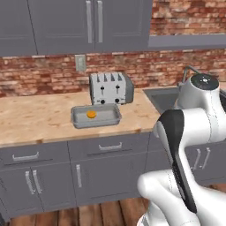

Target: Pick up both oranges from the fridge and place them inside the tupperware on the counter.

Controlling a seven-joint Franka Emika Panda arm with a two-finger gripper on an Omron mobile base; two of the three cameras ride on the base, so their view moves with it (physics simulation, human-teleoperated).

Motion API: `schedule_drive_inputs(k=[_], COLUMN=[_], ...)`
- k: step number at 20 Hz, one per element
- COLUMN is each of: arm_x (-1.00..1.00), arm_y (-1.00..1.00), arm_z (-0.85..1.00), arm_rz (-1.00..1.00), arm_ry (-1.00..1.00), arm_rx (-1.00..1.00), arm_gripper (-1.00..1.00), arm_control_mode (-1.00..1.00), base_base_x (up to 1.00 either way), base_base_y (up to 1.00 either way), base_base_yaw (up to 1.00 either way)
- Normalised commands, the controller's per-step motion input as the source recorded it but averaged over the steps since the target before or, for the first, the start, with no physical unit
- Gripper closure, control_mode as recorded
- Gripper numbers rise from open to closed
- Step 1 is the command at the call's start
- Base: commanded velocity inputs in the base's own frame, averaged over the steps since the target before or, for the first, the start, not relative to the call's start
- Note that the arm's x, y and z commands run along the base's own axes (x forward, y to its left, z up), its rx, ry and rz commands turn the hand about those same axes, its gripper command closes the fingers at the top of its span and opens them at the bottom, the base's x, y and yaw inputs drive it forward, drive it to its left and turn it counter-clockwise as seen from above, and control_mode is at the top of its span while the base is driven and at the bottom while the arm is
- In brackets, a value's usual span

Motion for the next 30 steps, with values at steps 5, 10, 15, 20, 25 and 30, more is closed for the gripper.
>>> schedule_drive_inputs(k=[5,10,15,20,25,30], arm_x=[0.00,0.00,0.00,0.00,0.00,0.00], arm_y=[0.00,0.00,0.00,0.00,0.00,0.00], arm_z=[0.00,0.00,0.00,0.00,0.00,0.00], arm_rz=[0.00,0.00,0.00,0.00,0.00,0.00], arm_ry=[0.00,0.00,0.00,0.00,0.00,0.00], arm_rx=[0.00,0.00,0.00,0.00,0.00,0.00], arm_gripper=[-1.00,-1.00,-1.00,-1.00,-1.00,-1.00], arm_control_mode=[1.00,1.00,1.00,1.00,1.00,1.00], base_base_x=[0.00,-0.03,-0.14,-0.16,-0.21,-0.23], base_base_y=[-1.00,-1.00,-1.00,-1.00,-1.00,-1.00], base_base_yaw=[0.00,0.00,0.00,0.00,0.00,0.00])
